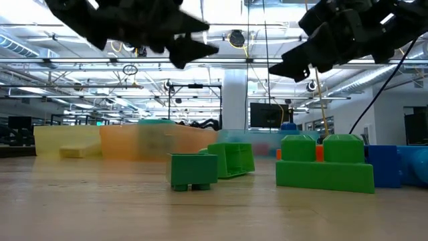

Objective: Pick & Place Toys
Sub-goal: Put the middle green game piece into the blue bin

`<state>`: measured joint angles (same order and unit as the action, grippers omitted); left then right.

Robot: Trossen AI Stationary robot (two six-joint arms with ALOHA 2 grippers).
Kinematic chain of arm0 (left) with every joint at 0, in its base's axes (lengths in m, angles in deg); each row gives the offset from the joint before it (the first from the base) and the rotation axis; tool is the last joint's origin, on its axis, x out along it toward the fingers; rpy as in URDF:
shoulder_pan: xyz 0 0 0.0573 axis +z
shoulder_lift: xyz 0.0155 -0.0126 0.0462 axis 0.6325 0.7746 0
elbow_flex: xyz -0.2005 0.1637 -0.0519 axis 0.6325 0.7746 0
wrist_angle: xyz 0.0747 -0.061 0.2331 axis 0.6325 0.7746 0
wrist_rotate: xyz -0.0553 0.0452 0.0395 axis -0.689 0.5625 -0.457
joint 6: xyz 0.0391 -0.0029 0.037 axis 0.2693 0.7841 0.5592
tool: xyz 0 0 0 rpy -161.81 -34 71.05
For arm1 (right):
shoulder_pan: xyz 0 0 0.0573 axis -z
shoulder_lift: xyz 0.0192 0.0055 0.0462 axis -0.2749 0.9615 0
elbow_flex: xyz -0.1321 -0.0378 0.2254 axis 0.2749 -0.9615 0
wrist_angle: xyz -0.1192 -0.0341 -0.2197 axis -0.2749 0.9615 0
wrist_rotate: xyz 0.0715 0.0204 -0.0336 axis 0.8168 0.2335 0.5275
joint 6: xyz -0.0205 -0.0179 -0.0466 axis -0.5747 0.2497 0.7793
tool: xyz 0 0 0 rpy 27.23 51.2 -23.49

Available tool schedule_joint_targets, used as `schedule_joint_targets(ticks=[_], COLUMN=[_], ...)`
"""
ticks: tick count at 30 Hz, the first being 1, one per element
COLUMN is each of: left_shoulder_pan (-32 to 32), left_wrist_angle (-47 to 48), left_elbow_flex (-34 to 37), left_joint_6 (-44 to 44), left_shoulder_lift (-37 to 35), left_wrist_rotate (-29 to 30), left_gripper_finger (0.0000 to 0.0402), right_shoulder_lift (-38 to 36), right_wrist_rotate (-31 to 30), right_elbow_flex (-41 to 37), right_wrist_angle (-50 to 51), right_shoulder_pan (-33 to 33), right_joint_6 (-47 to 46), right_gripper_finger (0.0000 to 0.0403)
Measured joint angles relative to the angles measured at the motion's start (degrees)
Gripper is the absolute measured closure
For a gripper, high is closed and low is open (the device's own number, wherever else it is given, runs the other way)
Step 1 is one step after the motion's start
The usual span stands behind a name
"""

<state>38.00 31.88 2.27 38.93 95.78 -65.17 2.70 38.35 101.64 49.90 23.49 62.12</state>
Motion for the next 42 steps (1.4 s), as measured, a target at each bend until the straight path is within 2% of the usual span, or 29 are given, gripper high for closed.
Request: schedule_joint_targets(ticks=[4, 8, 11, 15, 18, 23, 27, 32, 35, 38, 42], left_shoulder_pan=[-7.74, -13.9, -16.89, -18.63, -19.34, -20.63, -21.02, -21.02, -20.96, -20.8, -20.69], left_wrist_angle=[4.32, 16.62, 26.35, 35.4, 39.74, 39.77, 43.37, 49.76, 52.29, 55.05, 63.22], left_elbow_flex=[-4.67, -11.6, -16.9, -23.81, -28.41, -34.28, -37.49, -38.07, -37.94, -38.45, -41.98], left_joint_6=[-2.15, -8.59, -13.89, -23.82, -28.8, -34.91, -38.05, -45.01, -46.23, -48.47, -55.61], left_shoulder_lift=[3.86, 9.77, 15.25, 21.75, 25.67, 30.96, 33.56, 33.22, 31.97, 30.75, 29.16], left_wrist_rotate=[5.68, 15.47, 22.45, 29.16, 30.26, 30.77, 31.39, 35.02, 36.91, 37.0, 37.46], left_gripper_finger=[0.0092, 0.0092, 0.0092, 0.0092, 0.0092, 0.0092, 0.0092, 0.0092, 0.0092, 0.0092, 0.0092], right_shoulder_lift=[-0.52, -0.98, -1.06, -1.06, -1.04, -1.02, -1.02, -1.02, -1.02, -1.02, -1.02], right_wrist_rotate=[-0.24, -4.05, -7.7, -8.88, -8.86, -8.86, -8.8, -8.81, -8.81, -8.83, -8.82], right_elbow_flex=[0.13, 0.07, 0.07, 0.07, 0.07, 0.07, 0.07, 0.07, 0.07, 0.07, 0.07], right_wrist_angle=[-1.07, -1.24, -1.54, -1.58, -1.56, -1.14, -1.21, -1.56, -1.62, -1.54, -1.16], right_shoulder_pan=[-0.12, -0.19, -0.16, -0.16, -0.16, -0.99, -3.12, -6.07, -7.3, -7.94, -8.58], right_joint_6=[-0.03, -0.44, -0.55, -1.91, -3.13, -3.23, -2.51, 0.27, 1.56, 1.54, 1.52], right_gripper_finger=[0.0137, 0.0138, 0.0139, 0.0143, 0.0148, 0.0156, 0.0162, 0.0169, 0.0172, 0.0172, 0.0173])
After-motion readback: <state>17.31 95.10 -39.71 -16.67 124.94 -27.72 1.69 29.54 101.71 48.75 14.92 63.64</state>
